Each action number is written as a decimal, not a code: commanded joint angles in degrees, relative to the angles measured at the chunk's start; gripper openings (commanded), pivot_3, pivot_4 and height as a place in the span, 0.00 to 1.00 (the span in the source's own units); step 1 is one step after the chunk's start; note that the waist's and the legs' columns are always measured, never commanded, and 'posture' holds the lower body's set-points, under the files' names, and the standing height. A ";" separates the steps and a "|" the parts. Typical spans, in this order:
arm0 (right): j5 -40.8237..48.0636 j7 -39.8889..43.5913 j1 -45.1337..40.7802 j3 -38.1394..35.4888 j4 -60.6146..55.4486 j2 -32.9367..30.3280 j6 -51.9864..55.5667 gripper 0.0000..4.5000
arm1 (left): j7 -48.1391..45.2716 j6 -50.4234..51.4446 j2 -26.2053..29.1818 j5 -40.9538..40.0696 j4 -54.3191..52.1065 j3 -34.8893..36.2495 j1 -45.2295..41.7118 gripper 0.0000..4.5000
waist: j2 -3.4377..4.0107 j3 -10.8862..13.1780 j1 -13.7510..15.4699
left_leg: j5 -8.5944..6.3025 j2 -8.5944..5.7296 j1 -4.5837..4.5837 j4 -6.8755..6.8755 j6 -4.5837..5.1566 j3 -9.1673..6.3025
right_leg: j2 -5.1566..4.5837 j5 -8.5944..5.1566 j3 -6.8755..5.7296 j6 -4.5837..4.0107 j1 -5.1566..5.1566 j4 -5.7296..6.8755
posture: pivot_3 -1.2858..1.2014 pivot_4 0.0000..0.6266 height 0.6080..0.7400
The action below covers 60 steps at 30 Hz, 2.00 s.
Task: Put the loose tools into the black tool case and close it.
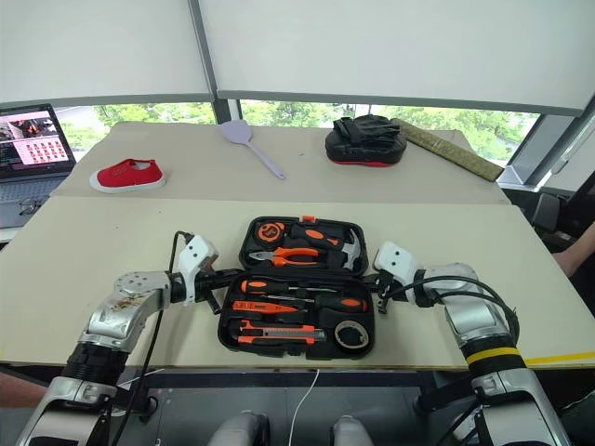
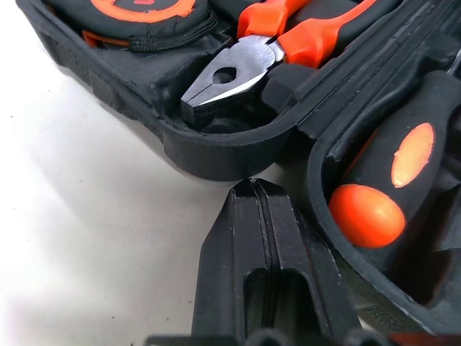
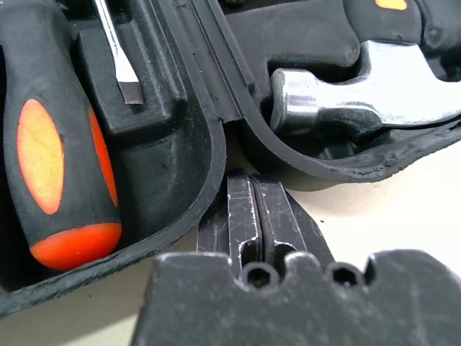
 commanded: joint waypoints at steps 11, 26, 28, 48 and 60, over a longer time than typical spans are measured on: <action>10.44 -1.74 -9.11 -9.37 -6.57 -11.21 32.45 0.94 | -13.15 22.39 19.24 -8.88 -1.88 2.85 -4.91 0.94 | 0.02 0.07 -1.46 | 0.00 0.06 0.17 -0.04 0.00 0.01 | 0.03 -0.05 0.11 -0.08 0.00 0.10 | 0.52 0.24 1.00; 8.60 -9.10 -33.07 3.18 17.07 2.70 57.06 0.95 | 5.12 33.81 2.15 -4.61 21.11 0.67 -31.20 0.97 | -0.30 0.27 -1.10 | 0.08 -0.05 -0.52 -0.03 0.18 -0.05 | -0.01 -0.08 0.00 -0.04 -0.53 0.29 | 0.52 0.24 1.00; 8.13 -8.01 -33.64 4.26 18.98 3.17 55.95 0.95 | 5.57 32.64 1.47 -3.81 22.80 0.28 -32.15 0.97 | -0.31 0.28 -1.12 | 0.12 -0.06 -0.89 0.04 0.13 -0.05 | -0.01 -0.07 0.01 -0.03 -0.90 0.37 | 0.52 0.24 1.00; 8.45 -14.93 -34.14 -4.15 28.45 6.43 54.02 0.00 | 5.54 33.14 -1.84 -5.26 25.01 3.80 -28.62 0.01 | -0.31 0.28 -1.16 | 0.15 -0.06 -0.14 0.42 0.08 -0.11 | -0.04 0.15 -0.02 0.10 0.00 0.35 | 0.52 0.24 1.00; 11.45 -13.39 -13.65 -11.70 -4.91 7.49 16.47 0.00 | 4.17 11.15 -2.36 -9.62 10.15 14.43 -16.27 0.01 | -0.28 0.32 -1.23 | 0.16 -0.05 -0.31 0.25 0.07 -0.12 | -0.02 0.17 0.05 0.11 -0.23 0.30 | 0.52 0.24 1.00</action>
